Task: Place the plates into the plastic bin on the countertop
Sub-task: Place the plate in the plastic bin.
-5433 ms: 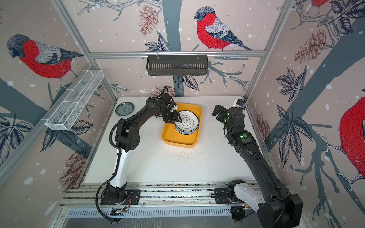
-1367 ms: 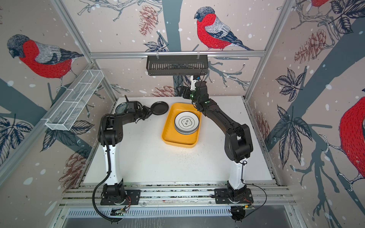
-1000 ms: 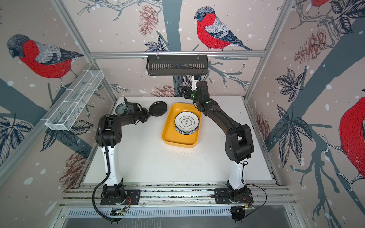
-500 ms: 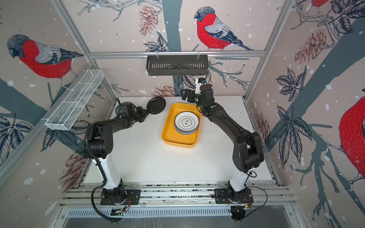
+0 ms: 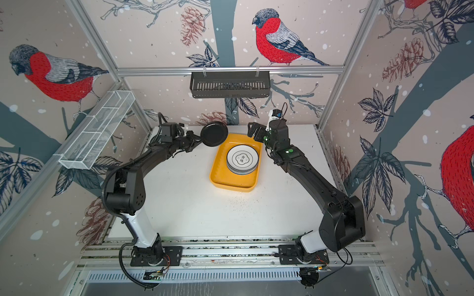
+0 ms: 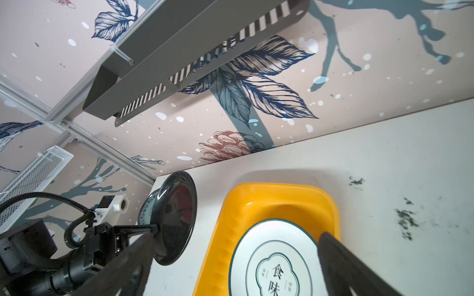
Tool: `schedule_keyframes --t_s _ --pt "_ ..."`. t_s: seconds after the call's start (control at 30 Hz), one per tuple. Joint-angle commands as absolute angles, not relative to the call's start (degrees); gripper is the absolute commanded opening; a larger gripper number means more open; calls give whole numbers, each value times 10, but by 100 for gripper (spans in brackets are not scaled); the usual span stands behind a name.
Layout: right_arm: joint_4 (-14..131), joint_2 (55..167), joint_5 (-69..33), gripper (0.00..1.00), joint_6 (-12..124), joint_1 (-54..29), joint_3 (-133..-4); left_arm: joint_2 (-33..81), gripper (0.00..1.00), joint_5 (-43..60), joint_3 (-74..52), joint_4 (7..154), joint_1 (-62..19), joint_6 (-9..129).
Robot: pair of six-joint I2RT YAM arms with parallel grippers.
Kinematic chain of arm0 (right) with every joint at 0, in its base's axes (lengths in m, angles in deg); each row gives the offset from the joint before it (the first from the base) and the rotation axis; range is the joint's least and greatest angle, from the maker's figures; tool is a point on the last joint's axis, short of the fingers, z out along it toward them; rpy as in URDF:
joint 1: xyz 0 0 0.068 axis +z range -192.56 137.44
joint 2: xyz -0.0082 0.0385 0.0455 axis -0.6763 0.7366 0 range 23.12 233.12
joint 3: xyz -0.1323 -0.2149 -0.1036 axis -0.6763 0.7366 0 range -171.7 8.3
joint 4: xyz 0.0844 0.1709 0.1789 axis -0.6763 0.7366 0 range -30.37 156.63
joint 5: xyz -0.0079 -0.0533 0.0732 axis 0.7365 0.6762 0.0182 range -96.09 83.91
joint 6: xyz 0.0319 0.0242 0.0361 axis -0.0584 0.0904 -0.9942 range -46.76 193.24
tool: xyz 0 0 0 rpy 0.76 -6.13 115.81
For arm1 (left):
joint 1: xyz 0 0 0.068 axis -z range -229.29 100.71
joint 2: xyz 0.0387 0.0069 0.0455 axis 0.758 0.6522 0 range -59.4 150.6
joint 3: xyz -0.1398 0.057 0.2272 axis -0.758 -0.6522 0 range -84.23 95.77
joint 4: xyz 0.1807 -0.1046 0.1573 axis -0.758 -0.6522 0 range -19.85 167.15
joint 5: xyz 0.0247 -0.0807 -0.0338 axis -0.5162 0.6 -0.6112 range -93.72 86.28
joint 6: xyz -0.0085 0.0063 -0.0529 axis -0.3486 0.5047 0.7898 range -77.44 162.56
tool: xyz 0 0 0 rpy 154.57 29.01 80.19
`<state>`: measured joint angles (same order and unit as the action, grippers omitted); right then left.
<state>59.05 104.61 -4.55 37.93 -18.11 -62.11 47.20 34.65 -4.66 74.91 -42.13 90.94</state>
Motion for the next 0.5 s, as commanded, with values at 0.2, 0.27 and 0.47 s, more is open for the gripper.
schedule_keyframes --t_s 0.2,0.27,0.47 --pt "626 925 51 100 337 -177 -532 512 0 318 24 590 -350 800" --pt "635 901 65 100 333 -175 -517 523 0 315 34 584 -337 796" --pt "666 842 94 100 326 -175 -485 558 0 313 59 573 -311 796"
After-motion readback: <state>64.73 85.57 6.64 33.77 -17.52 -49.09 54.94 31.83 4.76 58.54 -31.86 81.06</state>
